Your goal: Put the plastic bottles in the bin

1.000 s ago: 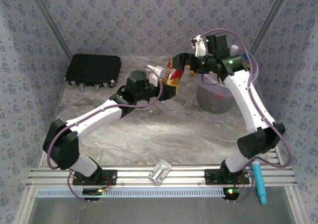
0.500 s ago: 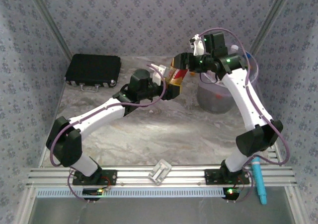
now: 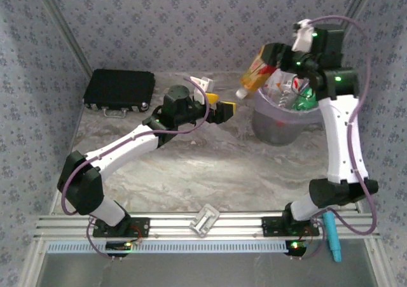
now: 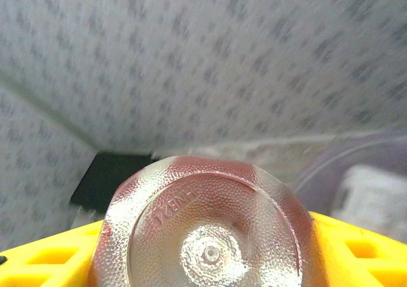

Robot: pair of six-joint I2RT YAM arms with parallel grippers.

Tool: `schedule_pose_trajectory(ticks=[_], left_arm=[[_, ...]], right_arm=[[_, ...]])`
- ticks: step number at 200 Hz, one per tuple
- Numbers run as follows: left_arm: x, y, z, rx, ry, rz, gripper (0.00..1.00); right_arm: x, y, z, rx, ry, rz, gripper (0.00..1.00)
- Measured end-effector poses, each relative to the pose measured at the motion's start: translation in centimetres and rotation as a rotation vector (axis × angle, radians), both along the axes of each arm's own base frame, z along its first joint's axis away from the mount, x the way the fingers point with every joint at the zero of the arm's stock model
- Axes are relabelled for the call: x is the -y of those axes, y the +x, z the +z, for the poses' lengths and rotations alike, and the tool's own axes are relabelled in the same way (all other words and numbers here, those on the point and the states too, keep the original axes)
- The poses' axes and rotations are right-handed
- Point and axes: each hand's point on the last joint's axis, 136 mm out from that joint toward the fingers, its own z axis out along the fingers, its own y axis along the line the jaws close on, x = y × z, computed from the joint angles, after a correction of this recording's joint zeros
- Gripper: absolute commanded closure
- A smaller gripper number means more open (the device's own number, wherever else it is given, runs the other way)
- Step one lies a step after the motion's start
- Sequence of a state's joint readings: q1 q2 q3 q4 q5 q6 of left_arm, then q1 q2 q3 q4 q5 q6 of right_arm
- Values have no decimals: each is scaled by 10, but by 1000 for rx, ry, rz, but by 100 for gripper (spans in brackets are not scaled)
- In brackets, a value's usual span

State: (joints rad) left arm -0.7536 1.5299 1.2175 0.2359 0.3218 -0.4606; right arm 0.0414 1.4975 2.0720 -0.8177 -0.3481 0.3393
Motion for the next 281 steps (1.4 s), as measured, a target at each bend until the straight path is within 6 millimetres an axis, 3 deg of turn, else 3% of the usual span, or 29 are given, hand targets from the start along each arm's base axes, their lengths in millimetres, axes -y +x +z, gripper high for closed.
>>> schedule_pose_trajectory(ticks=[34, 64, 107, 148, 179, 236, 281], left_arm=[[3, 3, 1, -10, -7, 2, 3], [7, 7, -2, -26, -3, 3, 4], [8, 8, -15, -58, 24, 4, 4], [11, 11, -22, -74, 36, 4, 4], [12, 13, -32, -96, 50, 6, 4], [12, 14, -35, -103, 57, 7, 5], [14, 18, -34, -108, 49, 7, 4]], right_arm=[[58, -10, 36, 100, -41, -170, 44], [76, 0, 21, 54, -90, -207, 44], [78, 31, -39, -112, -155, -163, 43], [71, 33, -75, -224, -203, -107, 43], [62, 28, -91, -277, -217, -55, 43], [48, 46, -124, -342, -242, 18, 43], [44, 52, -127, -335, -253, 31, 43]])
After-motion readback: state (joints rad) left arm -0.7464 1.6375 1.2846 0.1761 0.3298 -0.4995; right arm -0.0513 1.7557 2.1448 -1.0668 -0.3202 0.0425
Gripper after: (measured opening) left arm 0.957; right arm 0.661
